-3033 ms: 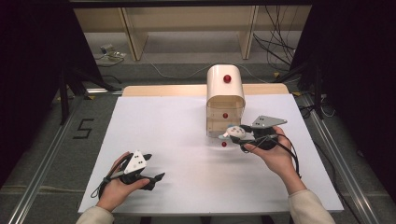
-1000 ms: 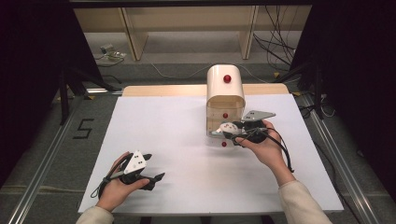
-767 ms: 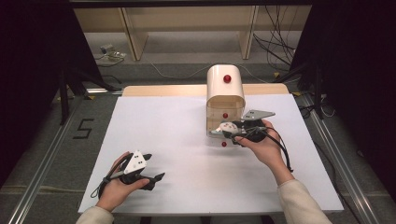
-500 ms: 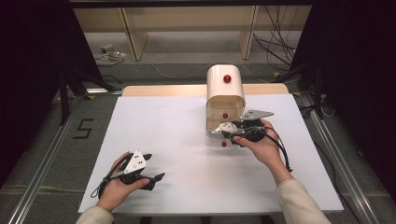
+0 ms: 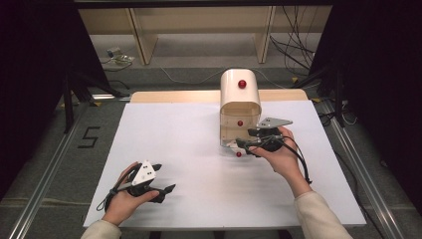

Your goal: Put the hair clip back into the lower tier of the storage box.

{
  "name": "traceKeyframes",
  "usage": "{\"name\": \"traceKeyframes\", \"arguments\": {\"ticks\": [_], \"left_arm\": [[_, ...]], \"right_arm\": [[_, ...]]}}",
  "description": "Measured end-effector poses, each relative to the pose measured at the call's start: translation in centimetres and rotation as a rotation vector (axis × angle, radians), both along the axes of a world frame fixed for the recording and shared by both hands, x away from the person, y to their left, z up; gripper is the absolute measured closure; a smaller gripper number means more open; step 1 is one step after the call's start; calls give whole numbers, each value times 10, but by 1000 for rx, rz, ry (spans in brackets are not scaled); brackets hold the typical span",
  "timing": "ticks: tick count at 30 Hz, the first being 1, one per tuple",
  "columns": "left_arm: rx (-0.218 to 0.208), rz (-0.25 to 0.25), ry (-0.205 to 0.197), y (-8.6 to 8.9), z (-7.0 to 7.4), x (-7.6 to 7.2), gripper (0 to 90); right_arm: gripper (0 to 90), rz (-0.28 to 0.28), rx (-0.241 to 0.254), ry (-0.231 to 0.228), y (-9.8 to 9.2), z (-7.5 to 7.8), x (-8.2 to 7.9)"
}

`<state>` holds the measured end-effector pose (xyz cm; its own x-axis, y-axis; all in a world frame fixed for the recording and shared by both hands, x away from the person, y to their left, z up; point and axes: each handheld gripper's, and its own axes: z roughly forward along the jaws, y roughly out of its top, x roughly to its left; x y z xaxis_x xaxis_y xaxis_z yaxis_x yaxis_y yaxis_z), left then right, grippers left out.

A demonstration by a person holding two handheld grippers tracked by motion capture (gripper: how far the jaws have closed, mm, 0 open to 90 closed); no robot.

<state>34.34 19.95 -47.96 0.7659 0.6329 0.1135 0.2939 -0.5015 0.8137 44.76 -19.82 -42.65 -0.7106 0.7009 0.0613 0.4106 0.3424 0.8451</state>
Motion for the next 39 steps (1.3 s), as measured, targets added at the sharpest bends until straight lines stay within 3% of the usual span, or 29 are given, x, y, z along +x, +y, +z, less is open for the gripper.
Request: {"name": "traceKeyframes", "arguments": {"ticks": [27,39], "left_arm": [[-8,6,4,-1,0,-1,164],[-10,3,9,-2,-1,-1,163]], "right_arm": [[298,-11,-20,-60,-23,19,-27],[290,-30,-6,-68,-36,18,-36]]}}
